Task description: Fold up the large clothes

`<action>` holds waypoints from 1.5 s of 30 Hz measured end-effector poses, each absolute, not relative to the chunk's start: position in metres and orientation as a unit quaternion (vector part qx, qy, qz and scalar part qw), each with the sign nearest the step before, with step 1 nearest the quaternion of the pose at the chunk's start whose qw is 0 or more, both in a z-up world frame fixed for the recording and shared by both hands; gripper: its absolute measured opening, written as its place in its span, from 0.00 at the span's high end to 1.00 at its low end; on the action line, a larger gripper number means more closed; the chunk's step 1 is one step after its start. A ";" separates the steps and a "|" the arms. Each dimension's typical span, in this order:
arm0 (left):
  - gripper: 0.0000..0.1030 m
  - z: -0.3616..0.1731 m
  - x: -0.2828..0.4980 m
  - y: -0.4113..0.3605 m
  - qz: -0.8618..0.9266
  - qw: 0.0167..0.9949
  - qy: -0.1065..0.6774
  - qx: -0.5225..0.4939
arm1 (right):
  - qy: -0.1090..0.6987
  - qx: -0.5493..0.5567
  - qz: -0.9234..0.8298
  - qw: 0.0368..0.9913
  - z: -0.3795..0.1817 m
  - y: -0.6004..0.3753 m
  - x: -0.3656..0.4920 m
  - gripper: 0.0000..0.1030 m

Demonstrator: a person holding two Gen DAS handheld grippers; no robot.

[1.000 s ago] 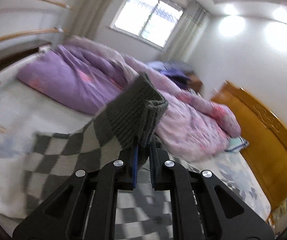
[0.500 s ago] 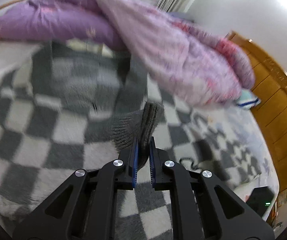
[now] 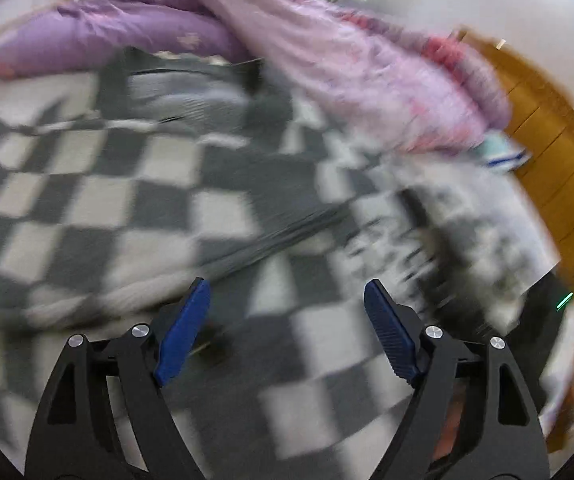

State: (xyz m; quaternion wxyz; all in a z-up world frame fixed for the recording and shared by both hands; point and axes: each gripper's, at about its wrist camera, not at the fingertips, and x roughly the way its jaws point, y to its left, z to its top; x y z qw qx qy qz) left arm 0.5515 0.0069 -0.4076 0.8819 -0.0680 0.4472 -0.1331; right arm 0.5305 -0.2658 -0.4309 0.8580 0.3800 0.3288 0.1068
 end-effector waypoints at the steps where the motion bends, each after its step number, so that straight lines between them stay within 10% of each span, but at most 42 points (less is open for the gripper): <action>1: 0.22 -0.411 0.548 0.007 -0.122 0.880 0.455 -0.060 | 0.330 0.378 0.107 0.858 -0.426 -0.267 0.528 0.97; 5: 0.22 -0.426 0.534 0.006 -0.111 0.877 0.468 -0.014 | 0.317 0.373 0.097 0.866 -0.395 -0.286 0.513 0.62; 17: 0.14 -0.440 0.534 -0.004 -0.096 0.882 0.461 0.002 | 0.243 0.475 -0.155 0.831 -0.360 -0.491 0.442 0.48; 29: 0.13 -0.443 0.532 -0.004 -0.100 0.886 0.452 -0.008 | 0.313 0.475 -0.224 0.792 -0.395 -0.533 0.466 0.48; 32: 0.13 -0.443 0.532 -0.003 -0.100 0.886 0.452 -0.007 | 0.325 0.470 -0.226 0.789 -0.403 -0.532 0.472 0.58; 35: 0.13 -0.443 0.531 -0.003 -0.100 0.887 0.450 -0.008 | 0.331 0.445 -0.240 0.797 -0.402 -0.533 0.477 0.89; 45: 0.12 -0.439 0.529 -0.001 -0.105 0.895 0.434 -0.018 | 0.240 0.185 -0.205 0.931 -0.280 -0.405 0.517 0.91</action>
